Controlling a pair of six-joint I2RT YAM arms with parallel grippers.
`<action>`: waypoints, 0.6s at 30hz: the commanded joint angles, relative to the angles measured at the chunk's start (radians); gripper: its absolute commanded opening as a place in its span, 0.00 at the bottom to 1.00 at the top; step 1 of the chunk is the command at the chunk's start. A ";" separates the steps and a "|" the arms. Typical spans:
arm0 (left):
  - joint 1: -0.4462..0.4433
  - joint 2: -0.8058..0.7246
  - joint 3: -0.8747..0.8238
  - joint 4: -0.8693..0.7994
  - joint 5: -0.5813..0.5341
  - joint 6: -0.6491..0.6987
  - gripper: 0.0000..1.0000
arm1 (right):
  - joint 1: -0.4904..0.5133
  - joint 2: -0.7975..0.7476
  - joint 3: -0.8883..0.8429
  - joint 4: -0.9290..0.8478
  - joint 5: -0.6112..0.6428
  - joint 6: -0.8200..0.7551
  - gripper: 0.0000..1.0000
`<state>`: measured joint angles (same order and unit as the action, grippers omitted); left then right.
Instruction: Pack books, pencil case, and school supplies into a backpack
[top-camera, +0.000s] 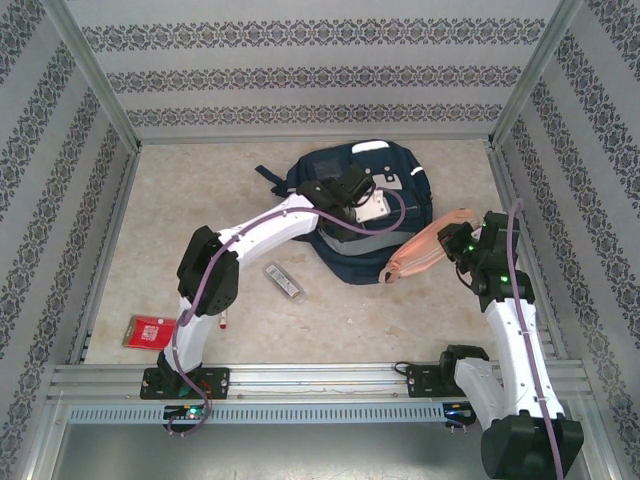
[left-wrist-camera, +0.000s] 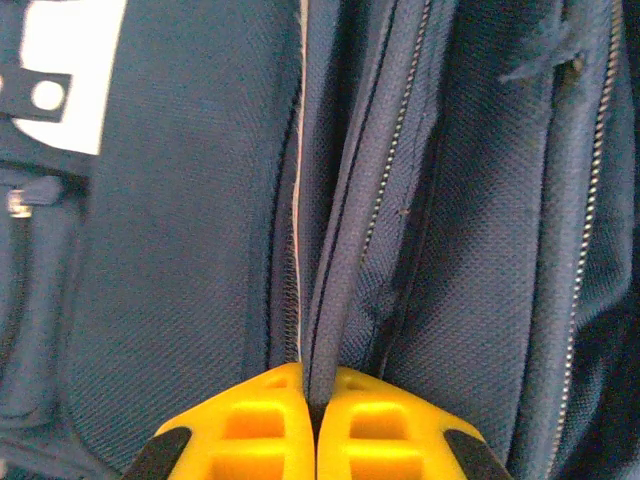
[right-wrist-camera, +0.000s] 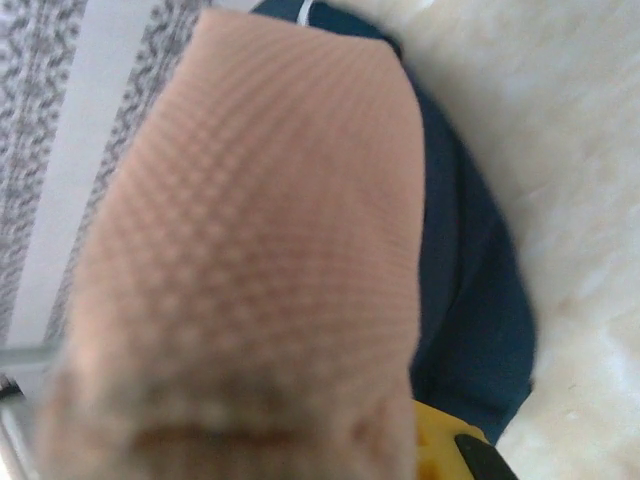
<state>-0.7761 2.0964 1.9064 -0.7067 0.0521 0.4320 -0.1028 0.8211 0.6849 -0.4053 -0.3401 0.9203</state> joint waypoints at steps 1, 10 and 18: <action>0.037 -0.085 0.077 -0.002 0.027 -0.120 0.00 | 0.051 0.001 -0.052 0.062 -0.204 -0.008 0.00; 0.072 -0.168 0.083 0.094 0.229 -0.290 0.00 | 0.121 0.110 -0.200 0.575 -0.396 0.381 0.00; 0.072 -0.222 0.043 0.150 0.294 -0.376 0.00 | 0.123 0.484 -0.095 0.776 -0.370 0.474 0.00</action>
<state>-0.6983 1.9736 1.9404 -0.6838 0.2695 0.1211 0.0158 1.2144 0.5362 0.1780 -0.6788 1.3151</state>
